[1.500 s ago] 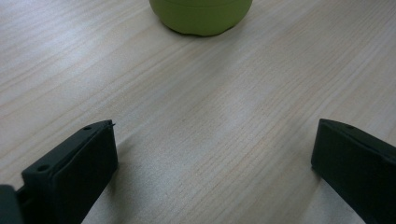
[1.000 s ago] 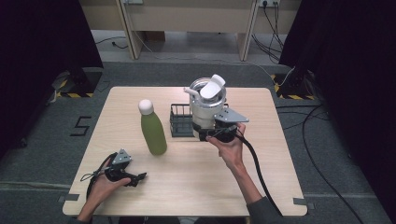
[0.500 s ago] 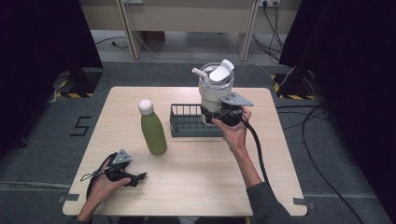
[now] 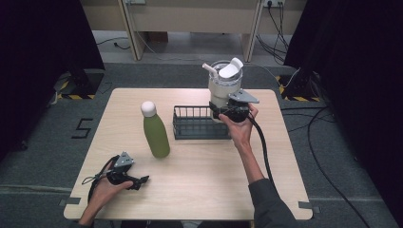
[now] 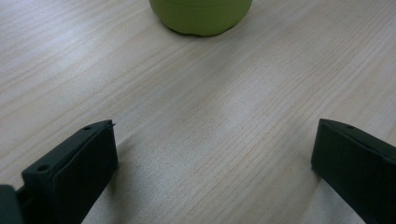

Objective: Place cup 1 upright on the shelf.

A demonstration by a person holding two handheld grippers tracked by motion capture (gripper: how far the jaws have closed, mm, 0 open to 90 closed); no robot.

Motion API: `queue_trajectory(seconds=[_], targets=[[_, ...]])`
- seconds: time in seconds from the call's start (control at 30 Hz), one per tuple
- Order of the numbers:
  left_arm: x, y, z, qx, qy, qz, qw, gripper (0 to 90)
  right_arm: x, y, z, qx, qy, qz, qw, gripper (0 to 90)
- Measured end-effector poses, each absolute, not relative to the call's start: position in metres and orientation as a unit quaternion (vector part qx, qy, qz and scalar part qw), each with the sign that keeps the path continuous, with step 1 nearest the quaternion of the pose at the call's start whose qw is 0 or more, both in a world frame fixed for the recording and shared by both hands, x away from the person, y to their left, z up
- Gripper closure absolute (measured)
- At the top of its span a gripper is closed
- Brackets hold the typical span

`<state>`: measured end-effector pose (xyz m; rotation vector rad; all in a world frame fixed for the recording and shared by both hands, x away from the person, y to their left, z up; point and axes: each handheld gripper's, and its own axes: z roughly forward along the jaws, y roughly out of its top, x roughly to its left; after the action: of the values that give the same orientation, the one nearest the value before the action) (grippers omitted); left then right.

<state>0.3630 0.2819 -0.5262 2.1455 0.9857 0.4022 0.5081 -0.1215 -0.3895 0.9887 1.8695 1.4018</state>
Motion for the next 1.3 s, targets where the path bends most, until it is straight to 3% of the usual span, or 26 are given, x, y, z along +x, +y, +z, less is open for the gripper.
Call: queue_trajectory(seconds=[1.3], targets=[[0.363, 0.282, -0.526, 0.833, 0.384, 0.157, 0.366, 0.0, 0.525, -0.118, -0.439, 0.392, 0.702, 0.513, 0.301, 11.7]])
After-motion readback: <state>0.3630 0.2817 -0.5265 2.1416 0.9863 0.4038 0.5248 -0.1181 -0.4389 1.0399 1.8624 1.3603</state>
